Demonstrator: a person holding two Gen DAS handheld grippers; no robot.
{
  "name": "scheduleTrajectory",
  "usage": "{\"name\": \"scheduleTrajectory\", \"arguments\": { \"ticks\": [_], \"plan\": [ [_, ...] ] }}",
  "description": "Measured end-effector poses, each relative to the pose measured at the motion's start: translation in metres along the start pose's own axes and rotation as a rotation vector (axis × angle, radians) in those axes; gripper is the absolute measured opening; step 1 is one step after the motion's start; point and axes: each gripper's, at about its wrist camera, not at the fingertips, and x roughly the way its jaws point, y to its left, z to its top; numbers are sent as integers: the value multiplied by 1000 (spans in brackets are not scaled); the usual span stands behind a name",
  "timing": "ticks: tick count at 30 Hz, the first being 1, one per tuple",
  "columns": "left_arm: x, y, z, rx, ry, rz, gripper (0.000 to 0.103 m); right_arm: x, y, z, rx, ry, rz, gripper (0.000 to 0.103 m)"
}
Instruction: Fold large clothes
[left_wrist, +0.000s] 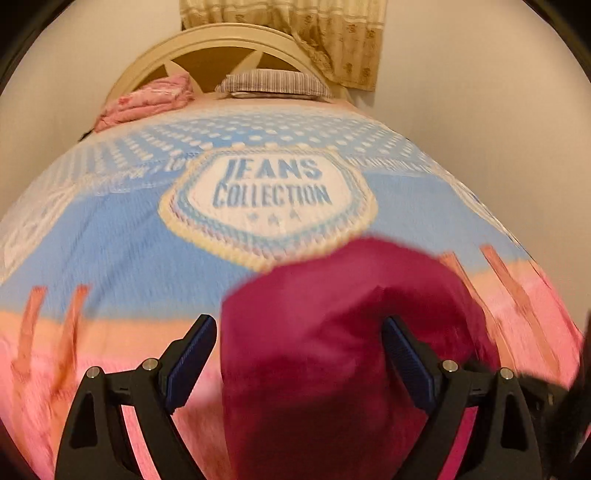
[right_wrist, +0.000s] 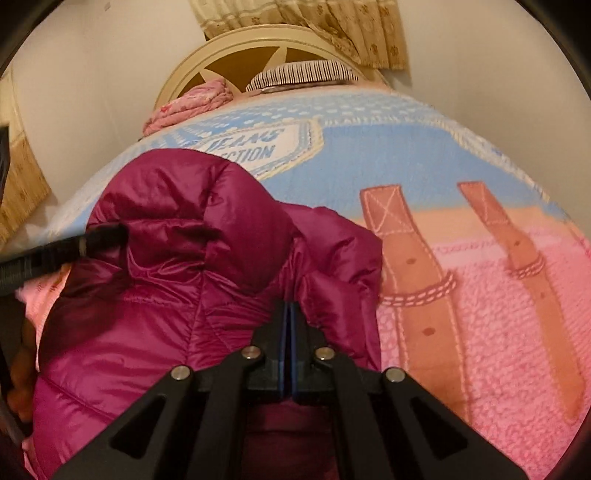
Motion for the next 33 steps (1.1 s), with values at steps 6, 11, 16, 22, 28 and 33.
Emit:
{"name": "scheduleTrajectory", "arguments": {
  "ticks": [6,11,16,22,28,33],
  "plan": [
    [51,-1,-7,-42,64,42,97,4,1,0,22,4,10,0],
    [56,-16,-13,36,45,143,98,6,-3,-1,53,18,38,0],
    [63,-14,-12,42,61,150,98,13,0,2,42,30,18,0],
    [46,-7,-17,22,66,137,98,6,3,-1,28,12,-1,0],
    [-3,5,-32,18,59,94,98,4,-1,-1,44,3,19,0],
    [-45,1,-46,63,23,100,98,-7,-13,1,112,7,78,1]
  ]
}}
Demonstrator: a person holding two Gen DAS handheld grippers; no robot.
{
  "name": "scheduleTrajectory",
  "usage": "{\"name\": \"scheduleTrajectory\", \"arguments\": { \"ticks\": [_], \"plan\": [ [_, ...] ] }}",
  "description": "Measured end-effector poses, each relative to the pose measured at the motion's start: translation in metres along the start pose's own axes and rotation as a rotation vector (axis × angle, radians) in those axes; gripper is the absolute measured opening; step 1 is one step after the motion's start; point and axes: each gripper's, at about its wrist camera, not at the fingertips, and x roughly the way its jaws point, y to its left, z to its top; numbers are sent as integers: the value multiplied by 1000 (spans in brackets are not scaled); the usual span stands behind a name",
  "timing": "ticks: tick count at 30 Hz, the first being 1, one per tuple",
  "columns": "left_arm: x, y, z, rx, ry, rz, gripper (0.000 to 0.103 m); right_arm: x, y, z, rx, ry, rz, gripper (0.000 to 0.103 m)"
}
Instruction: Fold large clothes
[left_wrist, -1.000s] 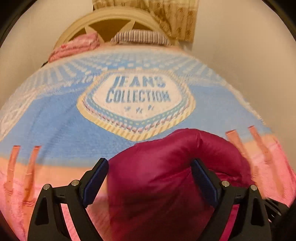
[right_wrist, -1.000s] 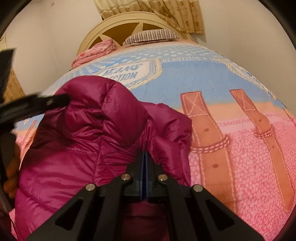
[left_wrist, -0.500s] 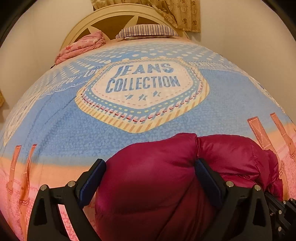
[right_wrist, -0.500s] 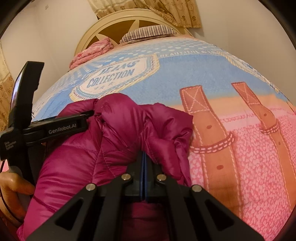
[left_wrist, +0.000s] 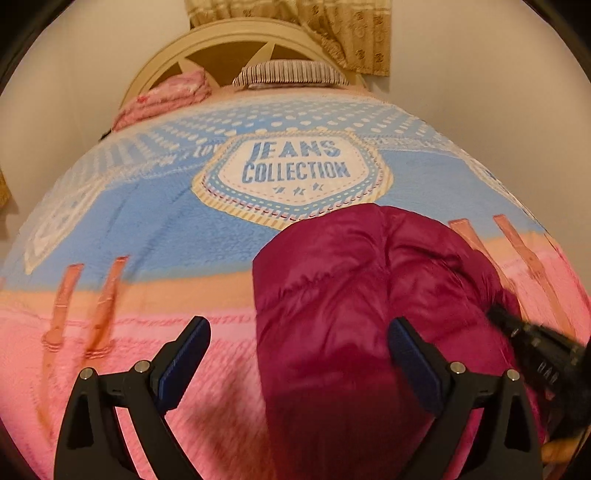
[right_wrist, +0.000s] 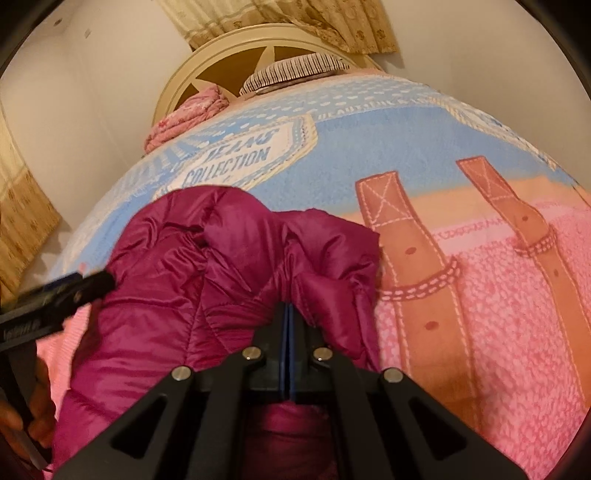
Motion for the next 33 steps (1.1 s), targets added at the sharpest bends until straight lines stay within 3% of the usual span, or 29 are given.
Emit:
{"name": "scheduleTrajectory", "arguments": {
  "ticks": [4,6,9,13,17,20,23,24,25,26,27,30,33],
  "plan": [
    [-26,-10,-16,54,-31,3,98,-53,9,-9,-19,-86,-40,15],
    [-33,-15,-24,66,-40,2,98,-81,17,-18,-62,-119,-60,15],
    [-32,-21,-33,81,-36,12,98,-111,27,-39,-96,-125,-57,24],
    [-26,-23,-40,57,-21,14,98,-109,26,-73,-64,-51,-6,26],
    [-22,-19,-47,30,-4,-24,98,-88,23,-96,-28,-12,-14,26],
    [-24,-7,-49,-4,20,-92,98,-82,21,-99,-9,3,-12,26],
    [-30,24,-42,-118,34,-191,98,-93,20,-88,-36,14,2,28],
    [-33,39,-39,-171,14,-220,98,-100,17,-83,-33,-4,13,32],
    [-34,50,-36,-213,-2,-230,98,-109,13,-76,-23,-37,26,54],
    [-34,62,-33,-260,-20,-239,98,-115,11,-70,-12,-59,36,85],
    [-30,73,-29,-307,-29,-258,98,-121,6,-62,6,-89,54,98],
    [-6,82,-25,-371,29,-327,98,-117,-4,-39,29,-124,117,103],
    [25,74,-33,-397,135,-394,98,-84,-14,-25,56,-50,127,103]
  ]
}}
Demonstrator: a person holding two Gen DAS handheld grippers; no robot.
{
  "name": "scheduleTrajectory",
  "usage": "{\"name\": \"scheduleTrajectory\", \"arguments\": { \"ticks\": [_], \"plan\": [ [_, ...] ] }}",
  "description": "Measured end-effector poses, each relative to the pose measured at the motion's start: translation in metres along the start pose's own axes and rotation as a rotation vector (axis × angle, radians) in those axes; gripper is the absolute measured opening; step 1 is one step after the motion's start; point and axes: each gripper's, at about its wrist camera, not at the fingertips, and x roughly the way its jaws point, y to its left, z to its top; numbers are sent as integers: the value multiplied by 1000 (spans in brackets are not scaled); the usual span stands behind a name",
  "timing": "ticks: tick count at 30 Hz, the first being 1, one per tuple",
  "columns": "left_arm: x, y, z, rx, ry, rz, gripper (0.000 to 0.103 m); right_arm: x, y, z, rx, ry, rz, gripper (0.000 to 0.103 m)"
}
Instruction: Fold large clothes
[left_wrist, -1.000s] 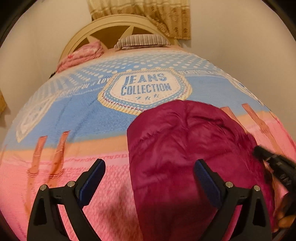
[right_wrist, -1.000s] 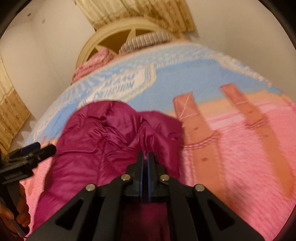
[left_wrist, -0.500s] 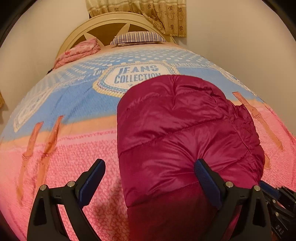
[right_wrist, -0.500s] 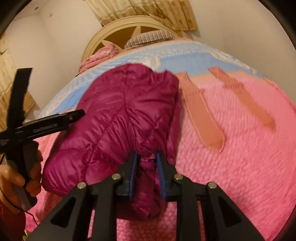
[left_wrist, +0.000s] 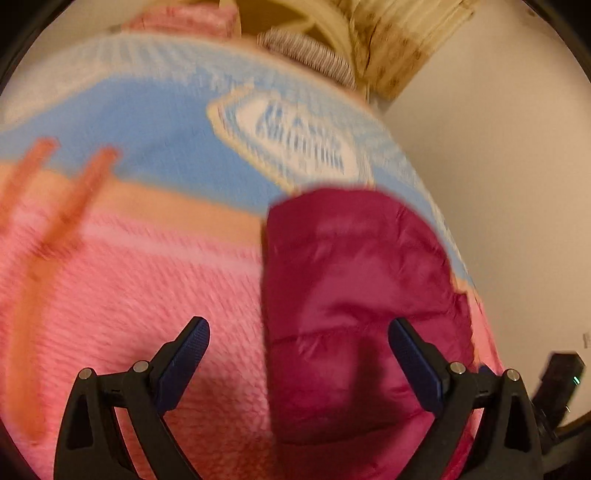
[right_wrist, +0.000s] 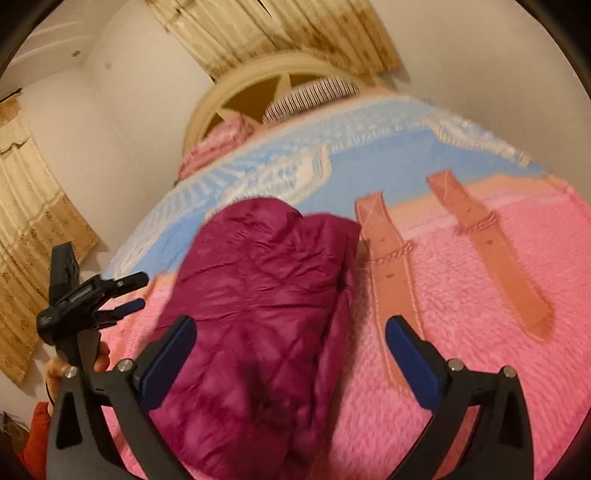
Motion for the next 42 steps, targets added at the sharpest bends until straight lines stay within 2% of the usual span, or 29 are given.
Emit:
{"name": "scheduleTrajectory", "arguments": {
  "ticks": [2,4,6,8,11,16,18,19,20,23,26,30,36,42],
  "plan": [
    [16,10,-6,-60,44,-67,98,26,-10,3,43,54,6,103],
    [17,12,-11,-79,3,-104,100,47,-20,2,70,91,7,103],
    [19,6,-11,-40,5,-115,102,59,-26,0,87,108,30,103],
    [21,-3,-12,18,21,-133,102,62,-26,0,85,88,51,103],
    [28,-11,-17,62,78,-270,102,70,-19,2,48,99,83,103],
    [35,-31,-27,178,25,-227,102,88,-6,-1,-29,161,147,102],
    [35,-35,-27,192,27,-224,102,91,0,-3,-44,173,165,87],
    [34,-36,-28,195,27,-221,100,92,3,-4,-39,180,184,72],
    [33,-38,-30,200,26,-216,99,93,5,-7,-18,191,207,63],
    [18,-46,-41,221,30,-220,91,88,8,-16,32,183,220,48],
    [-3,-44,-55,228,37,-259,91,68,20,-24,22,164,185,39],
    [-26,-74,-68,253,43,-341,91,20,36,-35,-8,102,142,36],
    [-43,-156,-86,392,52,-467,91,-76,31,-43,14,-42,81,36],
    [-18,-234,-100,495,84,-495,91,-152,-10,-41,61,-149,5,36]
  ]
}}
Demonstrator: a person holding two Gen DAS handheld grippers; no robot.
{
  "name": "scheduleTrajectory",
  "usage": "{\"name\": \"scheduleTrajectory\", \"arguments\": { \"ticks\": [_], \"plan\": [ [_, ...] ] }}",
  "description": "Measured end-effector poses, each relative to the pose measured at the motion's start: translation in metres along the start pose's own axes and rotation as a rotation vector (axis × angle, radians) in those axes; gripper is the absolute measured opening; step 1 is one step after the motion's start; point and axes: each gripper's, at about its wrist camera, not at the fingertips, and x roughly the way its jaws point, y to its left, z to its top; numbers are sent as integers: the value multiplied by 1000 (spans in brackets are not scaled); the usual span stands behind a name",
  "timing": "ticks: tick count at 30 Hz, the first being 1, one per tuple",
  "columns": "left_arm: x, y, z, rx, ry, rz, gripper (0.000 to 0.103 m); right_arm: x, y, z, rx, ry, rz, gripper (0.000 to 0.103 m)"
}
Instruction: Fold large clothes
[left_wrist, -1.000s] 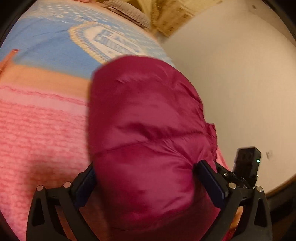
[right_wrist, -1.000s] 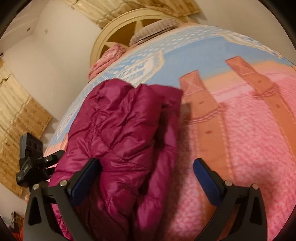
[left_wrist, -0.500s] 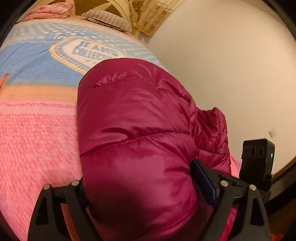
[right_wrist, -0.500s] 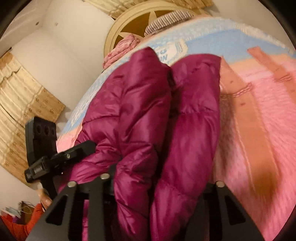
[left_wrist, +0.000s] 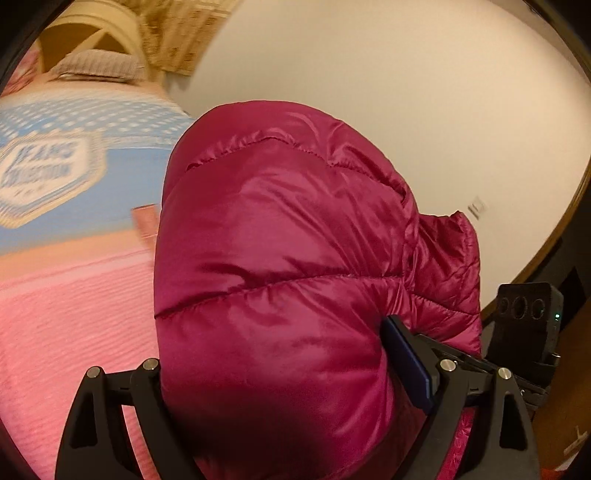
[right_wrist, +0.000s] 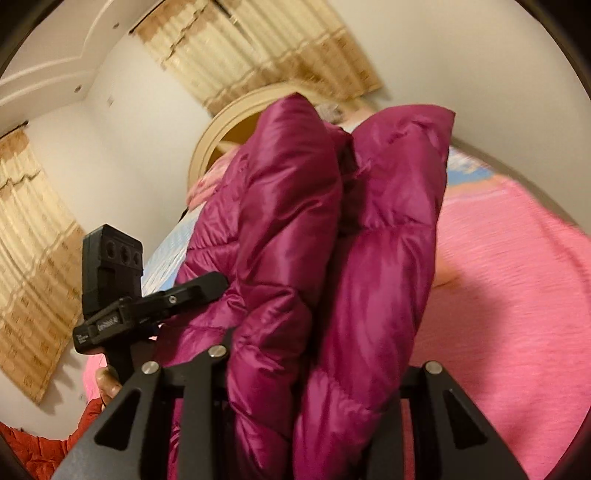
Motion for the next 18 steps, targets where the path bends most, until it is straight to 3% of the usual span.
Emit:
{"name": "scheduleTrajectory", "arguments": {
  "ticks": [8,18],
  "plan": [
    [52,-34,12,72,57,37,91,-40,-50,-2,66,-61,-71,36],
    [94,-21,22,13,92,93,90,-26,-66,2,60,-38,-94,35]
  ]
}}
